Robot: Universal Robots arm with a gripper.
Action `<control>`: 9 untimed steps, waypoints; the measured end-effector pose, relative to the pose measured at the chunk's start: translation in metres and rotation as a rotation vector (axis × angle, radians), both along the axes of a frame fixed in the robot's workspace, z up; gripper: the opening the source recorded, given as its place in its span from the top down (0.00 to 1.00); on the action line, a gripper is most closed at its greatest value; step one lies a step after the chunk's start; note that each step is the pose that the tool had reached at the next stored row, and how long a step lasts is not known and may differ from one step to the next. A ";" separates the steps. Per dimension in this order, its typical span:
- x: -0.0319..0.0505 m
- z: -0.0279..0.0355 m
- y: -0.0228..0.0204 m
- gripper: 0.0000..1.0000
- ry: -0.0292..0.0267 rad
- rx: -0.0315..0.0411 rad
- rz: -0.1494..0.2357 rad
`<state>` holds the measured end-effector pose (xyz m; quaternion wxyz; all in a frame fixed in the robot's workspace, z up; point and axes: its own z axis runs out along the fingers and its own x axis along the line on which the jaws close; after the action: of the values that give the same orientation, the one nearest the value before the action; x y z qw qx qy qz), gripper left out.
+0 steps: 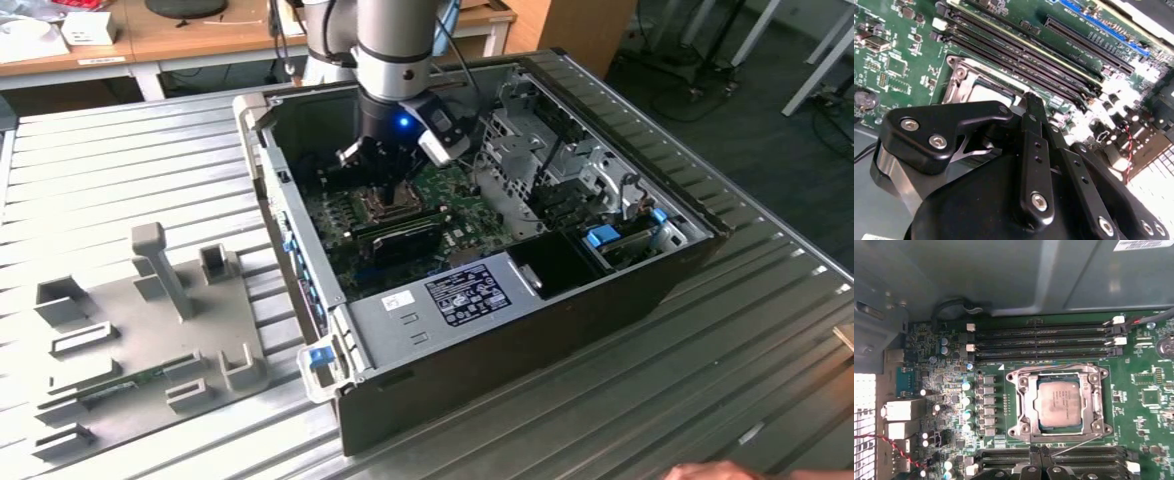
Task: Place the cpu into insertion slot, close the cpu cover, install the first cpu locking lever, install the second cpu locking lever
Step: 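Install the second cpu locking lever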
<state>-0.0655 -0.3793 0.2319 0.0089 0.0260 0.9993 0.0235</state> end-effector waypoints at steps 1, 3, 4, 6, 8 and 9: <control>-0.0004 -0.0018 0.0000 0.89 0.0000 -0.0001 0.000; -0.0016 -0.0056 0.0000 0.89 -0.0001 0.0001 0.000; -0.0025 -0.0074 0.0000 0.89 -0.0001 0.0001 0.000; -0.0054 -0.0110 0.0000 0.89 -0.0001 0.0000 0.000; -0.0088 -0.0145 0.0000 0.89 0.0000 -0.0001 0.000; -0.0105 -0.0164 0.0000 0.89 0.0000 -0.0001 0.000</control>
<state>-0.0760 -0.3794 0.2155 0.0089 0.0260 0.9993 0.0235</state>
